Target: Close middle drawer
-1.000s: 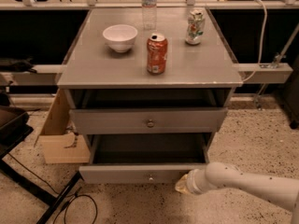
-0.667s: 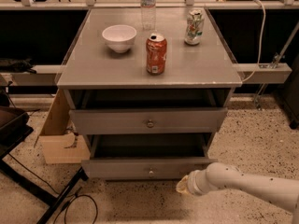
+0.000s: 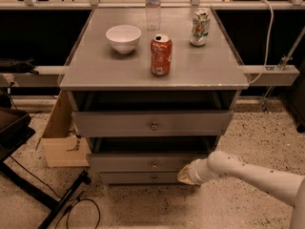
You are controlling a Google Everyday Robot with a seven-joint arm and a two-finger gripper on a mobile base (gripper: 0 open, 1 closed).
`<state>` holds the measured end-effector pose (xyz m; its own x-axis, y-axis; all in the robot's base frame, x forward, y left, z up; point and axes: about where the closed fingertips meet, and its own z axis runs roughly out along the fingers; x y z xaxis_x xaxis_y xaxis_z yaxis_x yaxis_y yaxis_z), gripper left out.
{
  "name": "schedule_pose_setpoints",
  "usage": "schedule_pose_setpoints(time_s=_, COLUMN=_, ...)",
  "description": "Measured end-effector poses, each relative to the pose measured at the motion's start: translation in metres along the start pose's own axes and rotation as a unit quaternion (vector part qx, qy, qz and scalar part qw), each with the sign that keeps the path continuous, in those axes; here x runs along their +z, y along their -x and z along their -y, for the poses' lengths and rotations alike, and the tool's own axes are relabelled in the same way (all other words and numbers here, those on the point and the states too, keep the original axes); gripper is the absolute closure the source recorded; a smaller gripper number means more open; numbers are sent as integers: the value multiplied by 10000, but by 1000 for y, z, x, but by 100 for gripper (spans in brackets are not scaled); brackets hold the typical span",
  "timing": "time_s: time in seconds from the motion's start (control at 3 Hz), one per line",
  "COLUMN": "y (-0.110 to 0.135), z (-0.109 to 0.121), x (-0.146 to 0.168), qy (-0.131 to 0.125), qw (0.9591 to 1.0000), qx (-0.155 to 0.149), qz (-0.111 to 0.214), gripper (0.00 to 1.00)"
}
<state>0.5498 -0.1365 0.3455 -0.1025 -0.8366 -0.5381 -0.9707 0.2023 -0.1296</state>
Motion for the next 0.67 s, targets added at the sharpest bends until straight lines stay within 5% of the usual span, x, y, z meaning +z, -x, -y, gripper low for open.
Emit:
schedule_pose_setpoints(time_s=0.33, y=7, z=36, x=-7, qy=-170, qw=9995, qx=-217, qz=138, gripper=100)
schedule_pose_setpoints(time_s=0.67, y=16, z=58, x=-8, qy=-222, qw=9985, qx=-387, qz=328, gripper=85)
